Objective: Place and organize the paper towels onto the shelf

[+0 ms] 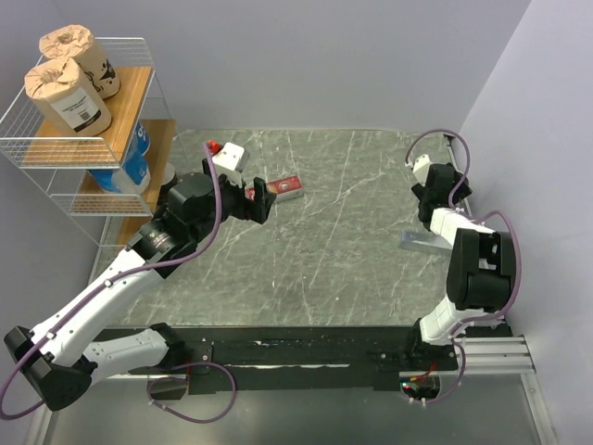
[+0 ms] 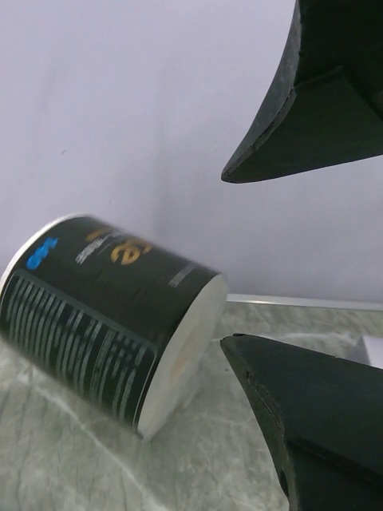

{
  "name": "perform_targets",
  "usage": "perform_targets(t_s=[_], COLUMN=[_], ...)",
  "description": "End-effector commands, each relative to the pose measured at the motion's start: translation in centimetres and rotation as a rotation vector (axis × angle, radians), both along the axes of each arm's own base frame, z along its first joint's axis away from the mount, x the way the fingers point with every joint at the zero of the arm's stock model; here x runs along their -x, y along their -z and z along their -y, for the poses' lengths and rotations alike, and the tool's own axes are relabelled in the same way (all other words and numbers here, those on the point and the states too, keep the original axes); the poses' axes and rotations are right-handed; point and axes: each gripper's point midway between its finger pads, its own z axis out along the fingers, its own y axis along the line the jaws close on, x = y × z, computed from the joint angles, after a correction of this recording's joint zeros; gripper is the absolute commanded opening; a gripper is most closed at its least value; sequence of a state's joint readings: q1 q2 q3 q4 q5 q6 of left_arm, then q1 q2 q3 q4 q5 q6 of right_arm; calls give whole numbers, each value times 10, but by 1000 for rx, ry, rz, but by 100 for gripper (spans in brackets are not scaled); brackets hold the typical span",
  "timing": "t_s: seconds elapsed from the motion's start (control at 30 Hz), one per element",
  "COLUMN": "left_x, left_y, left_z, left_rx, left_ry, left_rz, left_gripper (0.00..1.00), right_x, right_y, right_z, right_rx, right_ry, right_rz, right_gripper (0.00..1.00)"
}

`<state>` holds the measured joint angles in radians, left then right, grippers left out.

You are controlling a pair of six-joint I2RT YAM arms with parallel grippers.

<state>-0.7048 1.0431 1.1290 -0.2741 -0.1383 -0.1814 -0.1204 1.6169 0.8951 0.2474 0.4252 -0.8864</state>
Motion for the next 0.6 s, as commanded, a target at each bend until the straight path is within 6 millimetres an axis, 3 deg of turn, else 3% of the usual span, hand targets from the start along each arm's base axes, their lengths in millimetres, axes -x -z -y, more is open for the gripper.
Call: perform_targets(t_s=[0.0, 0.1, 0.3, 0.57], left_x=[5, 1, 1, -4], left_y=[-17, -14, -15, -9], left_z=[9, 6, 4, 7], left_rx=[63, 49, 49, 26], left_ry=[45, 21, 11, 7], left_rz=[29, 23, 31, 15], left_gripper=[97, 97, 96, 96], right_x=[-17, -23, -39, -58], right_y=[-2, 10, 8, -13], right_z=[-3, 1, 16, 36], right_rx=[29, 58, 121, 196], right_ry=[-75, -78, -47, -12], right_rz=[23, -15, -8, 62], right_gripper=[83, 83, 82, 77])
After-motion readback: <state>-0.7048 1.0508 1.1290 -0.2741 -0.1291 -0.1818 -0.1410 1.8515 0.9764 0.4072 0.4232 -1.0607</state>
